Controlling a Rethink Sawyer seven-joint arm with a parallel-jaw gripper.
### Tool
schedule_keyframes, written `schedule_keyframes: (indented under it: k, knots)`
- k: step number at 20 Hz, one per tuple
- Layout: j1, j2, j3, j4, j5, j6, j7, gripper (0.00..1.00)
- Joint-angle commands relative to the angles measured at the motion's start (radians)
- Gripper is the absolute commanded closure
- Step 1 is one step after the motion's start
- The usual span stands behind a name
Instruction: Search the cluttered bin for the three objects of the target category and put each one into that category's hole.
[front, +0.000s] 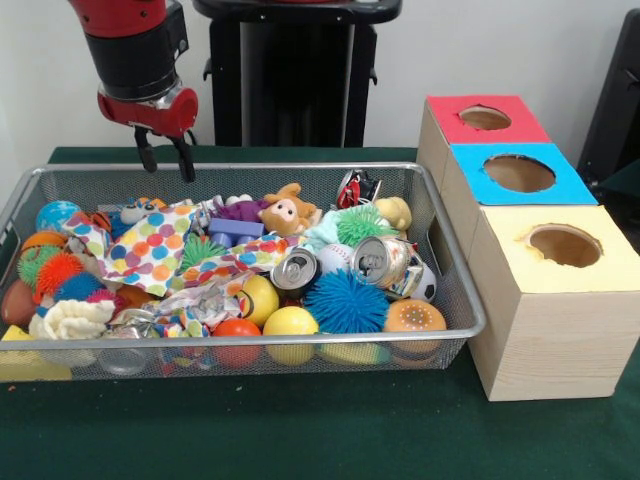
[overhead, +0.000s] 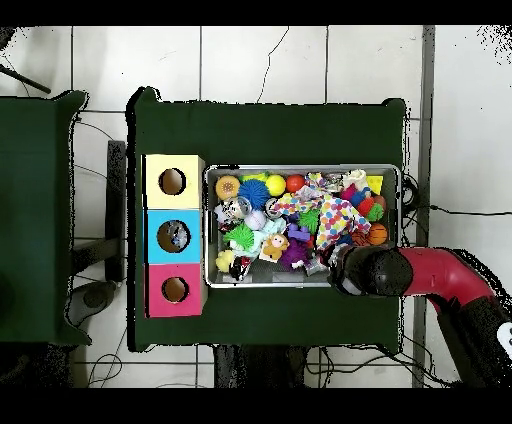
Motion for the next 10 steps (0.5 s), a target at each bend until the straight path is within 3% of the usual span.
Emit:
schedule_keyframes:
  k: [1,10]
  knots:
    - [-0.005,0.03,-0.017,-0.009,-0.09,0.089,-0.312,0.0]
    - [-0.003,0.038,-0.022,-0.01,-0.104,0.102,-0.33,0.0]
